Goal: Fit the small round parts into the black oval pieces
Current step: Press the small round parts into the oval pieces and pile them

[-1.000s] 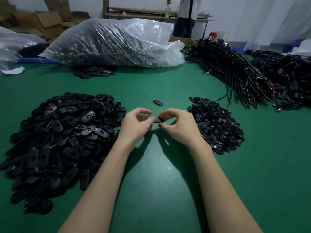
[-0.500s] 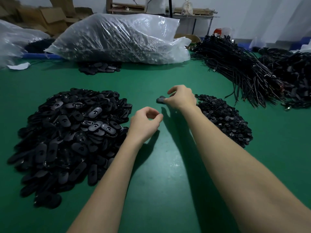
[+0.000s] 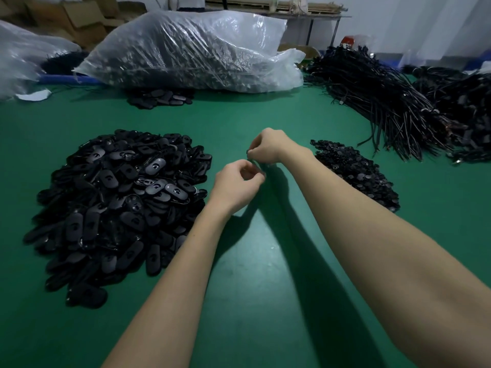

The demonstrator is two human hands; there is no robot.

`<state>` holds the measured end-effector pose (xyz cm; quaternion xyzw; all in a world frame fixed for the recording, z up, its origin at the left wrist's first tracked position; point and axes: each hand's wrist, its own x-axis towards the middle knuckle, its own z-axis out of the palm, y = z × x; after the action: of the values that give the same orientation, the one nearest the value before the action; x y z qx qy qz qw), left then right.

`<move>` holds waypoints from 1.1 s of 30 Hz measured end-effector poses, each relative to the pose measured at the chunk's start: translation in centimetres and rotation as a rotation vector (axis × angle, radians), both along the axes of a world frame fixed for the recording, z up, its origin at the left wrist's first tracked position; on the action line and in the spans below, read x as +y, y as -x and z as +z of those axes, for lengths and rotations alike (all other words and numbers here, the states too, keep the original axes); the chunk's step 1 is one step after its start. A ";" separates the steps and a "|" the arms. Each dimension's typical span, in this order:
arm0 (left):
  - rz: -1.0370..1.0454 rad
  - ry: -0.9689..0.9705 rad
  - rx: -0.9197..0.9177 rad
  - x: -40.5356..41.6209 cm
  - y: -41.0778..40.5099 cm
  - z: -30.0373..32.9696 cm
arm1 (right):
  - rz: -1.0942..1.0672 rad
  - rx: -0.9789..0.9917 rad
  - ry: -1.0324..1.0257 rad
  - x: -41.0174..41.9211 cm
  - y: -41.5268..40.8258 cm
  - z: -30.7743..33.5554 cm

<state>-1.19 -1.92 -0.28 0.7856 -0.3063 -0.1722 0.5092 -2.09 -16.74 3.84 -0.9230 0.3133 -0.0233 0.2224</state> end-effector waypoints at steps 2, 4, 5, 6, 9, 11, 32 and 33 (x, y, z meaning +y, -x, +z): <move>0.001 -0.005 -0.004 0.0 0.1 0.1 | 0.014 0.047 0.017 0.2 -0.5 0.0; 0.000 -0.004 -0.003 0.1 0.2 0.1 | 0.021 0.071 0.029 0.2 -0.9 0.0; 0.000 -0.004 0.000 0.0 0.2 0.1 | 0.026 0.080 0.033 0.2 -1.1 0.1; 0.001 -0.007 0.002 0.0 0.2 0.1 | 0.032 0.082 0.033 0.2 -1.3 0.3; -0.001 -0.011 0.017 0.0 0.1 0.0 | 0.079 0.027 0.031 0.6 -2.1 0.9; -0.003 -0.021 0.018 -0.1 0.0 0.0 | 0.144 -0.023 0.016 1.4 -2.5 1.4; -0.008 -0.110 -0.076 -0.2 -0.4 -0.2 | 0.230 0.080 0.222 6.5 -5.6 1.2; -0.023 -0.105 -0.071 -0.1 -0.4 -0.4 | 0.224 0.063 0.218 6.5 -5.5 1.4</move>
<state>-0.78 -2.04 -0.66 0.8133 -0.3238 -0.1659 0.4541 3.37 -10.25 5.21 -0.9710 0.2110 -0.0031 0.1123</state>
